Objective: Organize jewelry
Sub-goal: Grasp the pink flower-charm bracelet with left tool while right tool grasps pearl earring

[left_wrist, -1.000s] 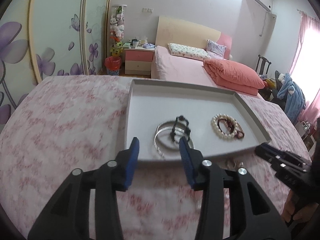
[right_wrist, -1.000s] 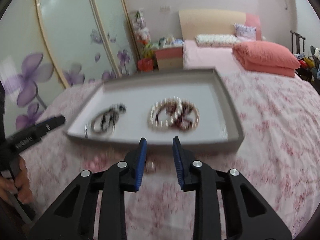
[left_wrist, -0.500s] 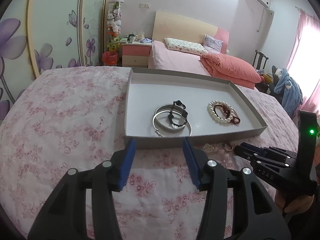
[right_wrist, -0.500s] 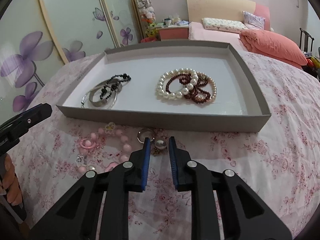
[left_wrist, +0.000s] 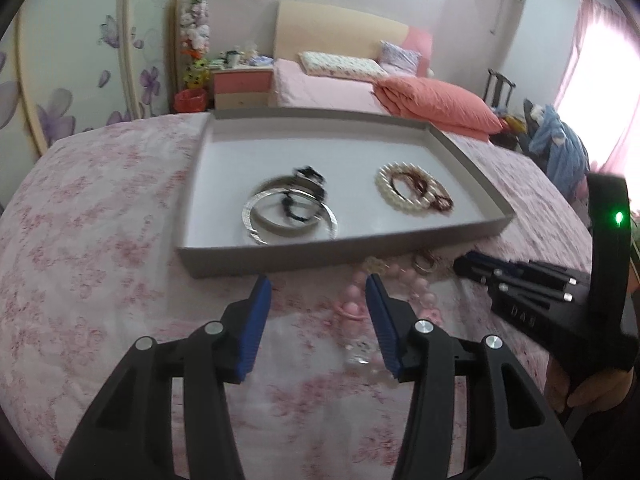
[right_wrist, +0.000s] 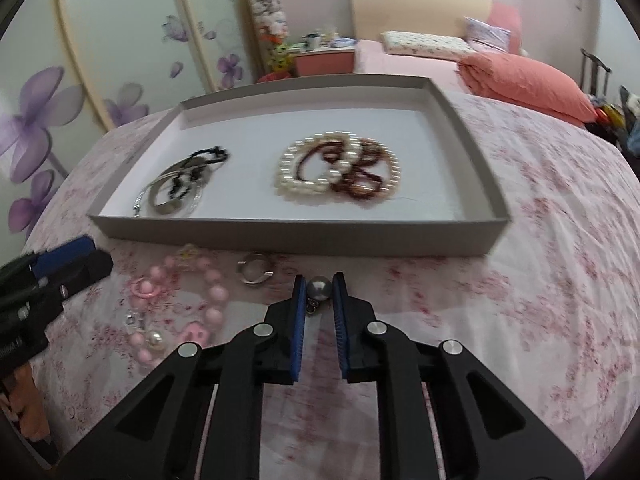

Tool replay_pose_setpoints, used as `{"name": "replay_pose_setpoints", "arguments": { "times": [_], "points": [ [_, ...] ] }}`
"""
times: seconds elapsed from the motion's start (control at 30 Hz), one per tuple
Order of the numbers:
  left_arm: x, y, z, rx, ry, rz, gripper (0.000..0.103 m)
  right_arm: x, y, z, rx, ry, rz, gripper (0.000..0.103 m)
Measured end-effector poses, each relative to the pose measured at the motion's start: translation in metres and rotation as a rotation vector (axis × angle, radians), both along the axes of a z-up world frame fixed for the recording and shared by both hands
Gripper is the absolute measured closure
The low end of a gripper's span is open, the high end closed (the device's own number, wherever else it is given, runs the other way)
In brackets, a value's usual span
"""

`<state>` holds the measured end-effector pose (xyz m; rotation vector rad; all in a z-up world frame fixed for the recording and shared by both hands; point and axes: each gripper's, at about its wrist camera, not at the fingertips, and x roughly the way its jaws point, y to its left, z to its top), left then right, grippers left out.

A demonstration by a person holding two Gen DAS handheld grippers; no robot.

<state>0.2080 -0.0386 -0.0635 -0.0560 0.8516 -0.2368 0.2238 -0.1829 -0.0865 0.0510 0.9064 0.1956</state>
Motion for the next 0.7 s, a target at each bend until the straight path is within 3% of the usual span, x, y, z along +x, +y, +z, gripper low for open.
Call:
{"name": "replay_pose_setpoints", "arguments": {
  "times": [0.23, 0.37, 0.7],
  "points": [
    [0.012, -0.031, -0.021, 0.079, 0.073, -0.055, 0.056, -0.003, -0.008, -0.001, -0.011, -0.006, -0.016, 0.089],
    [0.014, -0.034, -0.026, 0.161, 0.064, -0.053, 0.079, -0.003, -0.007, -0.001, -0.021, -0.012, -0.011, 0.089],
    [0.013, 0.01, -0.025, 0.176, 0.075, 0.032, 0.078, -0.003, -0.006, -0.001, -0.022, -0.013, -0.006, 0.089]
  ]
}}
